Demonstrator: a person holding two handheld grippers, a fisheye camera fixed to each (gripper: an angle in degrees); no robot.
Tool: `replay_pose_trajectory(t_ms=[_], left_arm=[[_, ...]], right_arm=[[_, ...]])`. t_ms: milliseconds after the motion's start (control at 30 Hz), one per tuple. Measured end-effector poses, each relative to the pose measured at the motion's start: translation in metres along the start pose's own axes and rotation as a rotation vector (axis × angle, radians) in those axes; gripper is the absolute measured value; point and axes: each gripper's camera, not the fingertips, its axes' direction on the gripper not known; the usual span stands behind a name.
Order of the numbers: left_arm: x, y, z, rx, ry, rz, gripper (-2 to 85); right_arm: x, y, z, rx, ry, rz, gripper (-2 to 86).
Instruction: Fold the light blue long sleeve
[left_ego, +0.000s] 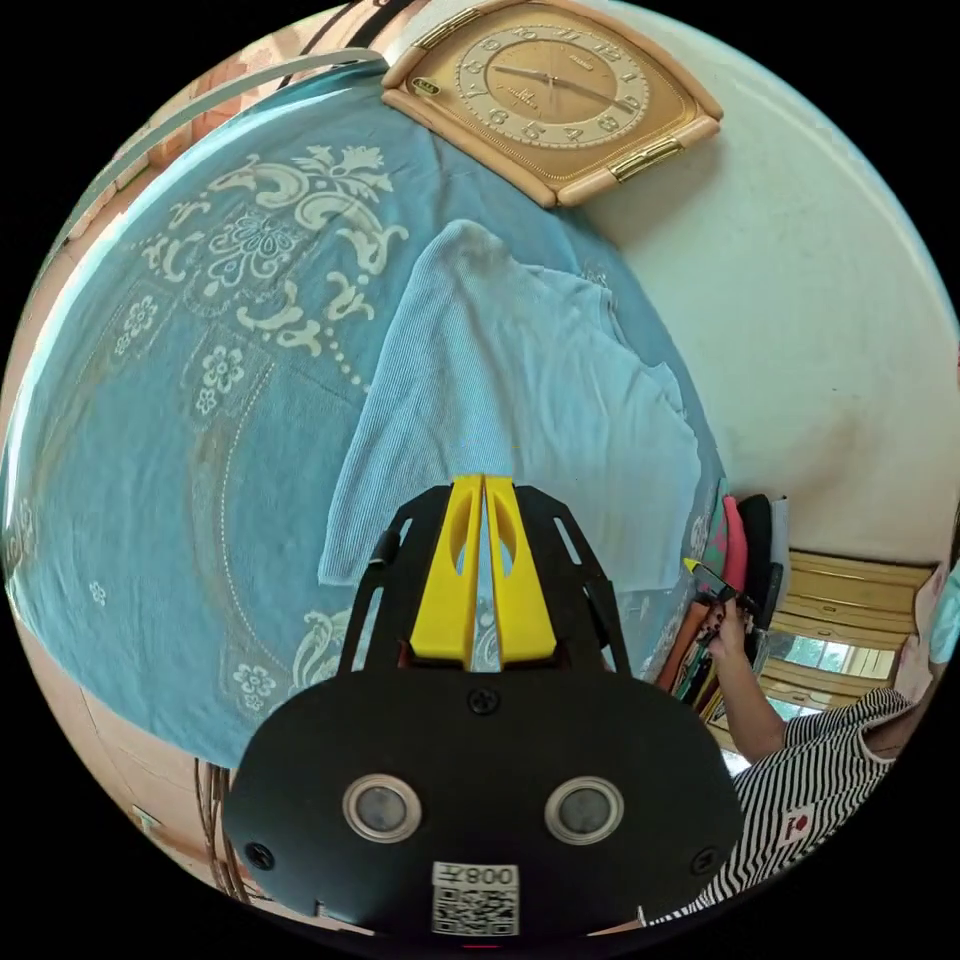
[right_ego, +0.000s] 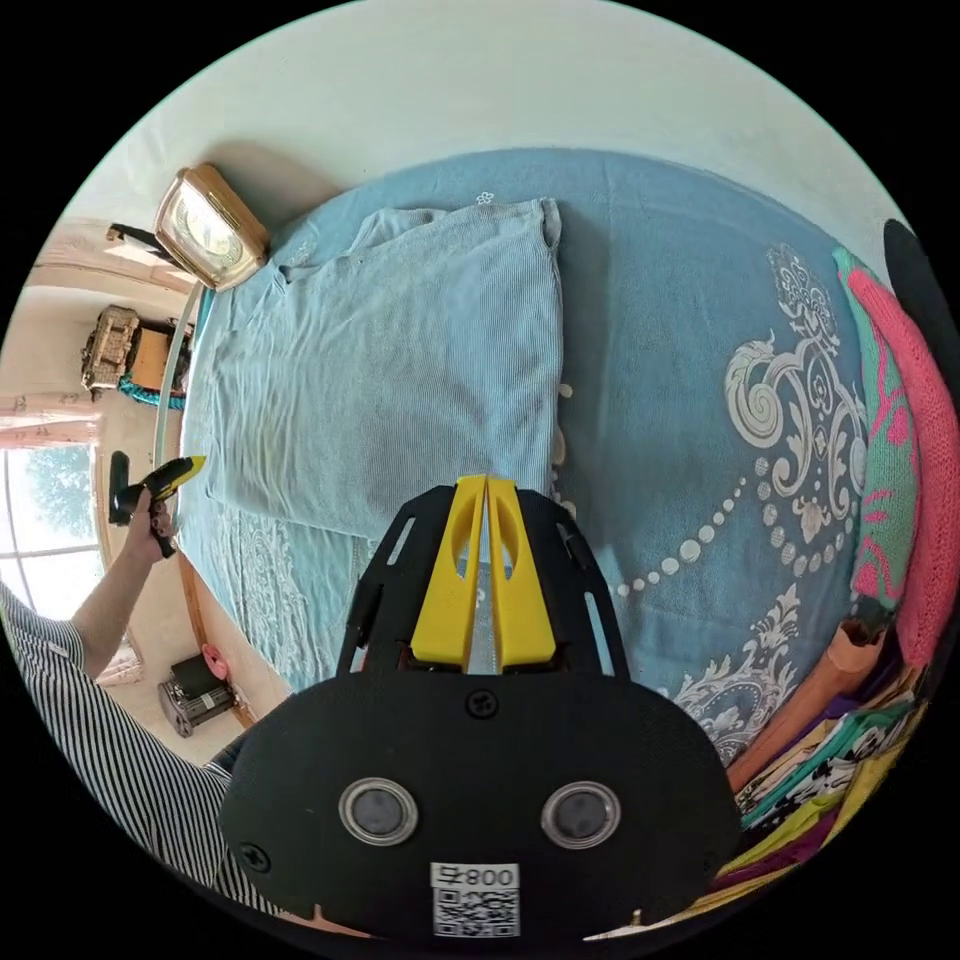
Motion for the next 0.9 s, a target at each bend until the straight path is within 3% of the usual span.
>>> replay_pose_trajectory(t_ms=[133,233,367,533,633,700,900], left_arm=[[-0.009,0.033,0.024,-0.127,-0.048,-0.086,0.2],[-0.001,0.045,0.017,-0.077,0.056,-0.211,0.2],[0.060,0.066,-0.007,-0.015,0.065,-0.084,0.2],[0.141,0.076,0.017,-0.117,0.031,0.053,0.2],[0.193,0.081,0.034,-0.158,-0.070,0.134,0.1],[0.215,0.088,0.029,-0.146,-0.043,0.117,0.1],[0.304,0.128,0.006,-0.164,-0.039,0.195,0.2]], right_arm=[[0.023,0.022,0.038,-0.157,0.041,0.045,-0.1],[0.041,0.033,0.046,-0.155,-0.007,0.092,-0.1],[0.051,0.054,0.039,-0.072,-0.031,0.088,0.1],[0.035,0.065,0.065,-0.083,-0.069,-0.030,0.2],[0.015,0.067,0.090,-0.119,-0.035,-0.131,0.3],[0.015,0.072,0.111,-0.153,0.027,-0.149,0.6],[0.083,0.121,0.088,-0.025,-0.043,0.074,4.6]])
